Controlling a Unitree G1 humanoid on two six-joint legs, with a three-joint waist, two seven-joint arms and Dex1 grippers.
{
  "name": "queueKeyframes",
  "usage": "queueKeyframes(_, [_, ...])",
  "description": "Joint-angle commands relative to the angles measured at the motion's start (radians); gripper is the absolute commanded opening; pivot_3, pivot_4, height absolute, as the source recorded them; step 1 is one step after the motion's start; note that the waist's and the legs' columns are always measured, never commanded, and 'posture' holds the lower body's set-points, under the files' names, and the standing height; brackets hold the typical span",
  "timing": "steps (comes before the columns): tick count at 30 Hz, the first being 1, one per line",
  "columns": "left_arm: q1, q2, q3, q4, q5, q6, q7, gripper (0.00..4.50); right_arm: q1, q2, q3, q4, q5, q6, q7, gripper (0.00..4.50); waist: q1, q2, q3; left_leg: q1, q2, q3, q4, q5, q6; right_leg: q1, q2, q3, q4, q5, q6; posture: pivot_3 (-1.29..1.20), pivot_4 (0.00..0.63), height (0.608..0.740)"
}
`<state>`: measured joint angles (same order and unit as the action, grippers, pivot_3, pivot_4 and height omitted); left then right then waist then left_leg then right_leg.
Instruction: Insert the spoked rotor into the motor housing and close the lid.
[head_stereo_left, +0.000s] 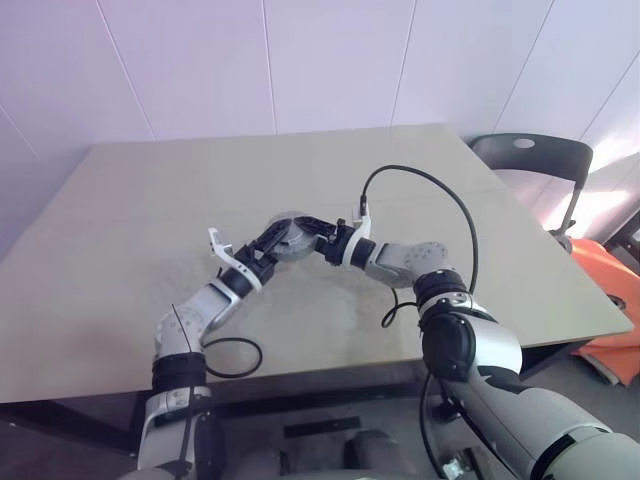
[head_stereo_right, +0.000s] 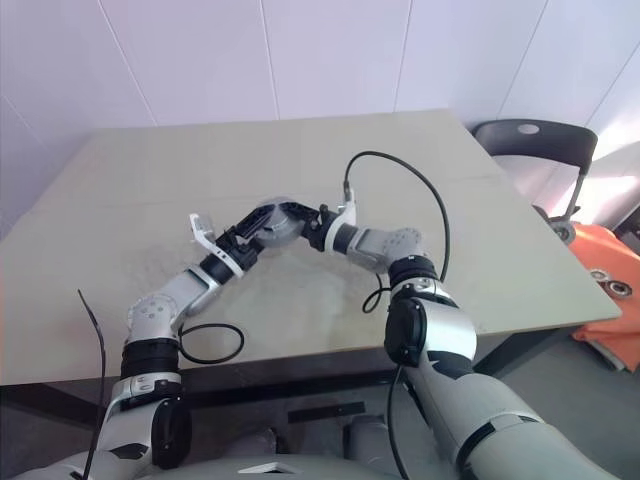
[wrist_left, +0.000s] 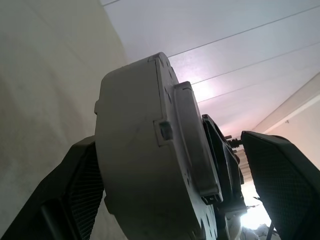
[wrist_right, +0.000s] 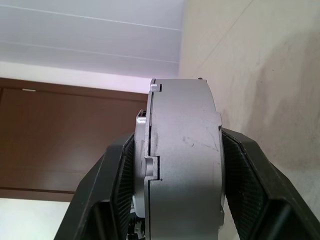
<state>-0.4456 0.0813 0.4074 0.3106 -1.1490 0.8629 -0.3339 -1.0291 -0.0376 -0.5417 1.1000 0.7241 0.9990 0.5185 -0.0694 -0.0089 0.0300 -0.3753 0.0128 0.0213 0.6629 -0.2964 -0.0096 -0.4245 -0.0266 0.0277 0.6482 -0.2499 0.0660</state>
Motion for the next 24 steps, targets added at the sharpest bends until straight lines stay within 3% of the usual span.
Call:
queueKeyframes(1, [-0.025,0.011,0.001,-0.013,0.015,-0.007,-0.018,4.40,-0.021,-0.005,-0.010,-0.054,0.025,0.001,0.029,2.25,0.000,0.000,0.000,0.000,0.000,0.000,0.000,0.000,0.000,0.000,0.000,0.000,0.000,0.000,0.000,0.00,0.000,0.740])
queueKeyframes(6, [-0.029,0.009,0.004,-0.011,0.031,-0.010,-0.022,4.40,-0.020,-0.006,-0.007,-0.054,0.023,-0.003,0.026,2.25,0.000,0.000,0.000,0.000,0.000,0.000,0.000,0.000,0.000,0.000,0.000,0.000,0.000,0.000,0.000,0.00,0.000,0.740])
queueKeyframes(9, [-0.034,0.009,0.006,-0.004,0.041,-0.013,-0.022,3.76,-0.020,-0.005,-0.007,-0.054,0.021,-0.005,0.024,2.25,0.000,0.000,0.000,0.000,0.000,0.000,0.000,0.000,0.000,0.000,0.000,0.000,0.000,0.000,0.000,0.00,0.000,0.740])
queueKeyframes(13, [-0.041,0.009,-0.001,-0.004,0.055,-0.011,-0.035,2.57,-0.019,-0.004,-0.008,-0.054,0.020,-0.009,0.023,2.25,0.000,0.000,0.000,0.000,0.000,0.000,0.000,0.000,0.000,0.000,0.000,0.000,0.000,0.000,0.000,0.00,0.000,0.740])
queueKeyframes(24, [-0.055,-0.005,0.004,0.000,0.060,-0.019,-0.038,2.51,-0.014,-0.003,-0.009,-0.060,0.018,-0.013,0.023,2.25,0.000,0.000,0.000,0.000,0.000,0.000,0.000,0.000,0.000,0.000,0.000,0.000,0.000,0.000,0.000,0.00,0.000,0.740])
